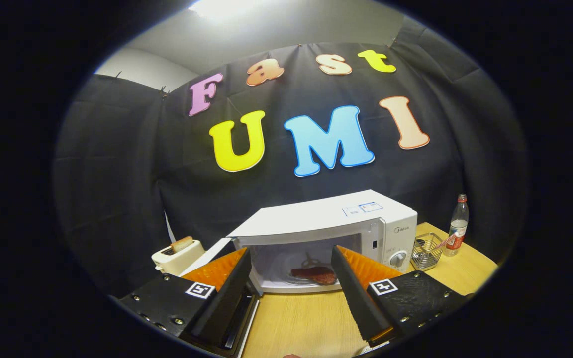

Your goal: Open the microwave, put the food inside, and close the microwave door.

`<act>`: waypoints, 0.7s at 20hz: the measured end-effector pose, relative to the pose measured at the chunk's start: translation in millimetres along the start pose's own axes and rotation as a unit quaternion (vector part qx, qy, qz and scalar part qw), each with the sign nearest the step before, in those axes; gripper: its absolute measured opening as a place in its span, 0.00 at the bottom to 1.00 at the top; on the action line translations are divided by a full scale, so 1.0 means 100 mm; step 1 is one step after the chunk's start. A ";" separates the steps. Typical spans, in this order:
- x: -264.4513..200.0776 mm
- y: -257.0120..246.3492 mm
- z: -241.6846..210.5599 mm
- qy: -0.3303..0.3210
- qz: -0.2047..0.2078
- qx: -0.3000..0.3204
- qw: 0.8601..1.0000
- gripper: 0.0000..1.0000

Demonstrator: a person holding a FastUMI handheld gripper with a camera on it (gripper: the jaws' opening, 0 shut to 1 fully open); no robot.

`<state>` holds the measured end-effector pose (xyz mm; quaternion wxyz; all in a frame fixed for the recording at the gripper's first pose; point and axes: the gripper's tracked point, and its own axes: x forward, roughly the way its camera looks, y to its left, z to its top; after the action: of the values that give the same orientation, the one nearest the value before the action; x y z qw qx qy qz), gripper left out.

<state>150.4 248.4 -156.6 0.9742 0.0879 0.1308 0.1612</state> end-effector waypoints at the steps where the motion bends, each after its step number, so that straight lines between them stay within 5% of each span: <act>1: -0.08 0.10 0.04 -0.003 0.010 -0.001 1.000 0.97; 14: -0.87 1.50 -0.04 0.001 0.152 -0.040 0.988 0.97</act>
<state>25.8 359.2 -108.2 0.9409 0.0674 0.1107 0.3128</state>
